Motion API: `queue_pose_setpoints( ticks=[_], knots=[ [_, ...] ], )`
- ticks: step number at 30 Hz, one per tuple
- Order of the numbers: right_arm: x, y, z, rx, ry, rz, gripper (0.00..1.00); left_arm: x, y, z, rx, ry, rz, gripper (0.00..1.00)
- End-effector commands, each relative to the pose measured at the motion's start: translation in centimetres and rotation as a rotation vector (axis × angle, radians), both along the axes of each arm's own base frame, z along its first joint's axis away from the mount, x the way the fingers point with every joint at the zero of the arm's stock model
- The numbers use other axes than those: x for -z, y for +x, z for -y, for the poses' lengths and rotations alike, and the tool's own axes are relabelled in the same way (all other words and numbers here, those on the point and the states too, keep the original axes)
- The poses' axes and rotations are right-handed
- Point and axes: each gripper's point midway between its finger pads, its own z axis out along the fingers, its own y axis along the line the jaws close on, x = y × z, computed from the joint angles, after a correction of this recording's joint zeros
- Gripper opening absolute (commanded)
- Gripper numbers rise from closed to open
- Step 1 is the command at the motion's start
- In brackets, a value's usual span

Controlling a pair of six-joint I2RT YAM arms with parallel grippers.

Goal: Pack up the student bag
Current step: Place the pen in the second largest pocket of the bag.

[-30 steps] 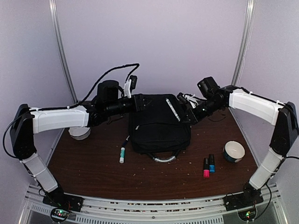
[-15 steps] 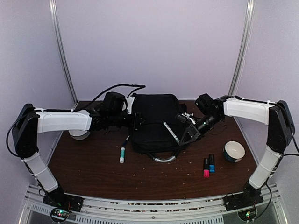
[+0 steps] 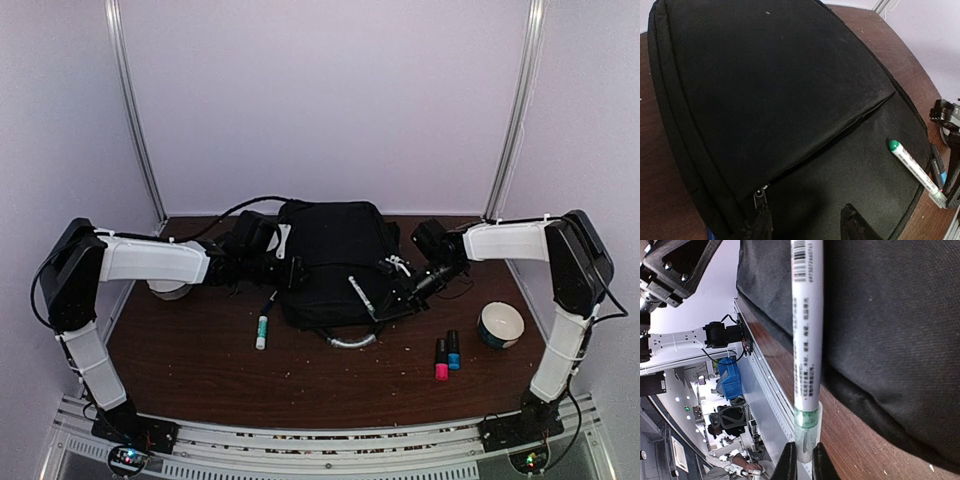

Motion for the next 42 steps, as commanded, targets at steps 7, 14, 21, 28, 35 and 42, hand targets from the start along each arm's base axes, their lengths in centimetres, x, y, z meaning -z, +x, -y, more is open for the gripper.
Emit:
queue_pose_setpoints(
  ticks=[7, 14, 21, 28, 35, 42],
  knots=[
    [1.9, 2.7, -0.5, 0.155, 0.037, -0.19, 0.06, -0.7, 0.0, -0.5, -0.037, -0.005, 0.004, 0.49],
    [2.0, 4.6, -1.4, 0.198, 0.068, -0.245, 0.05, -1.1, -0.2, -1.1, -0.058, -0.001, 0.005, 0.49],
    [2.5, 8.1, -0.8, 0.184, -0.036, -0.11, 0.04, -1.8, -0.3, -1.1, -0.062, -0.002, 0.009, 0.49],
    [2.5, 12.0, 0.6, 0.202, -0.178, 0.038, 0.05, -2.0, -0.6, -0.9, -0.06, -0.005, 0.008, 0.49],
    [1.9, 11.9, 0.8, 0.207, -0.165, 0.056, 0.09, -2.2, -0.8, -1.3, -0.07, -0.006, 0.019, 0.49],
    [0.6, 14.9, 0.0, 0.163, -0.158, 0.185, 0.17, -2.2, -1.0, -0.9, -0.06, -0.009, 0.017, 0.49]
  ],
)
